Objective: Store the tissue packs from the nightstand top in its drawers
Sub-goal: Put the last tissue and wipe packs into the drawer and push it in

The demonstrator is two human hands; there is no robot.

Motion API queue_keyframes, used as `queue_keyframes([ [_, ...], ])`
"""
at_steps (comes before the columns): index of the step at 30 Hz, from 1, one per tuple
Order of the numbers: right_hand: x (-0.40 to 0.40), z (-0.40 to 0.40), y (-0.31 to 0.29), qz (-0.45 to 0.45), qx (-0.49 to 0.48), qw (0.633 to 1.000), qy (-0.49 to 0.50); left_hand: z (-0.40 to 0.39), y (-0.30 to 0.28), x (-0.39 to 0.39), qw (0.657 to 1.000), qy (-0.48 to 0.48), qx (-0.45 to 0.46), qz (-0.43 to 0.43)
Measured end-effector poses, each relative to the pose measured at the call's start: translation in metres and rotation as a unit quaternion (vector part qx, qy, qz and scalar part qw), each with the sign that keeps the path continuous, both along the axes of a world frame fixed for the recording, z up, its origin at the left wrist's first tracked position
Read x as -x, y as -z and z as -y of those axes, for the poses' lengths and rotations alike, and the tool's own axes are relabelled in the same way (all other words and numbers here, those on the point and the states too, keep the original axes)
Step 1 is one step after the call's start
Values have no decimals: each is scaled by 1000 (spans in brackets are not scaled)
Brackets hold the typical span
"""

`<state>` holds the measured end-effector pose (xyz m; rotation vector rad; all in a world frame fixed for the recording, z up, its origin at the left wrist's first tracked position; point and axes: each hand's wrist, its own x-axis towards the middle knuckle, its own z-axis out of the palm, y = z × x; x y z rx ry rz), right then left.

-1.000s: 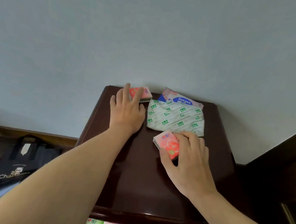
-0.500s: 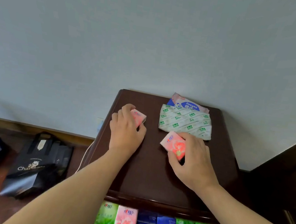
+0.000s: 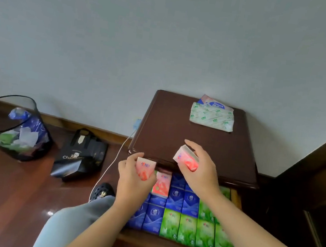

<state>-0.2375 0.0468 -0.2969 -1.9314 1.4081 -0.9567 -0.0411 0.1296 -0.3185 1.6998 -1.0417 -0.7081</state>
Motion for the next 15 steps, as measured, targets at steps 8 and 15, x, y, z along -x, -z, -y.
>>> queue_keyframes([
  [8, -25, -102, 39, 107, -185, 972, 94, -73, 14, -13, 995, -44, 22, -90],
  [15, -65, -118, 55, 143, -321, 922, 162, -89, 28, -11, 991, -48, 41, -122],
])
